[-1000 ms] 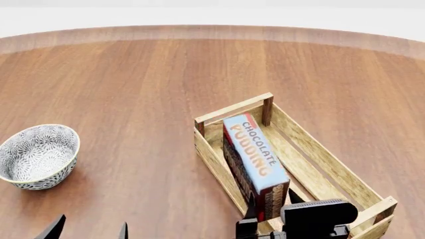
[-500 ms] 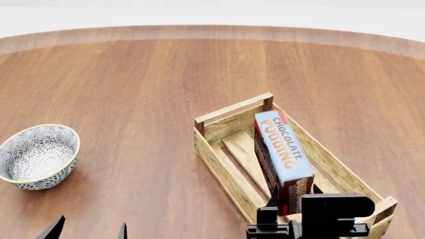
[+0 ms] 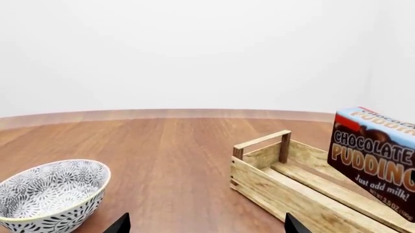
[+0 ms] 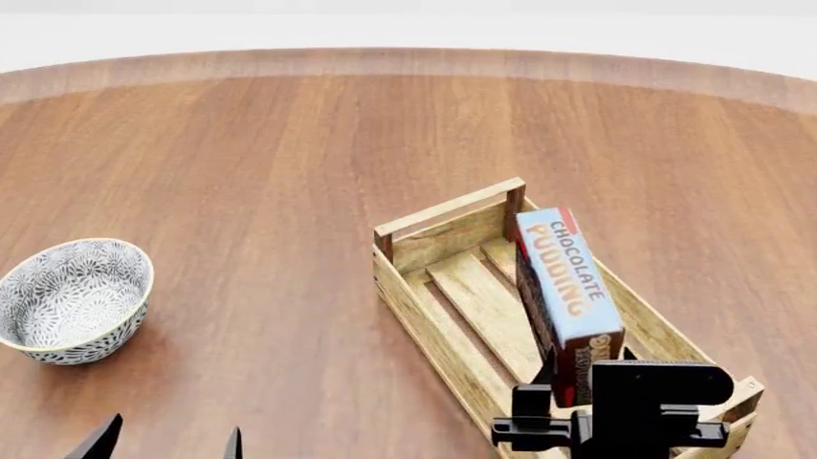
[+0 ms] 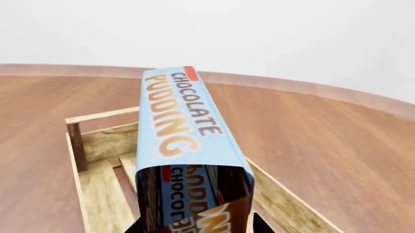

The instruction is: Pick up the chocolate pudding and put it in the tray.

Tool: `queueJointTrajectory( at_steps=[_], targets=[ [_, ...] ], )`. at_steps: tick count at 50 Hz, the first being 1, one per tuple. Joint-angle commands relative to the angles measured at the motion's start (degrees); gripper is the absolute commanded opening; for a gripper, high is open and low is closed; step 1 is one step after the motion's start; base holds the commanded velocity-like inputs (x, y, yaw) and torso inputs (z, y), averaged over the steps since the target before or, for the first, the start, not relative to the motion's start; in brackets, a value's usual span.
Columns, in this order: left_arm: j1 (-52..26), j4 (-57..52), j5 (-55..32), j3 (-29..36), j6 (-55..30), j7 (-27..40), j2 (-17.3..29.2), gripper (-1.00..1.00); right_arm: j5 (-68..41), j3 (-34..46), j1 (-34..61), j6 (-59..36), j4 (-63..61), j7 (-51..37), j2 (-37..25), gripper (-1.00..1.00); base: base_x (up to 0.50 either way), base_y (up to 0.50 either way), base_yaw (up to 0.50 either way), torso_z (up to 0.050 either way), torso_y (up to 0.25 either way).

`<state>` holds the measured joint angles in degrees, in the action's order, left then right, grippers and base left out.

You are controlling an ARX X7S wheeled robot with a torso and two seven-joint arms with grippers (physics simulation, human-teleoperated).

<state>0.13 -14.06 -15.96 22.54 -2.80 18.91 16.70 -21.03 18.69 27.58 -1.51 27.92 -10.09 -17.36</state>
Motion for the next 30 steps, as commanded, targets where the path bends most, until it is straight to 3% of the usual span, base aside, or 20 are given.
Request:
queueJointTrajectory(
  at_steps=[1, 30],
  targets=[
    [-0.14, 0.02, -0.07, 0.29, 0.13, 0.15, 0.08, 1.00, 2.42, 0.25, 1.33, -0.21, 1.62, -0.09, 0.17, -1.00, 0.00, 0.00, 0.00, 0.000, 0.000],
    [-0.08, 1.40, -0.24, 0.60, 1.35, 0.52, 0.26, 1.00, 2.64, 0.27, 2.02, 2.84, 7.31, 0.34, 1.17, -1.00, 0.00, 0.00, 0.00, 0.000, 0.000]
  ],
)
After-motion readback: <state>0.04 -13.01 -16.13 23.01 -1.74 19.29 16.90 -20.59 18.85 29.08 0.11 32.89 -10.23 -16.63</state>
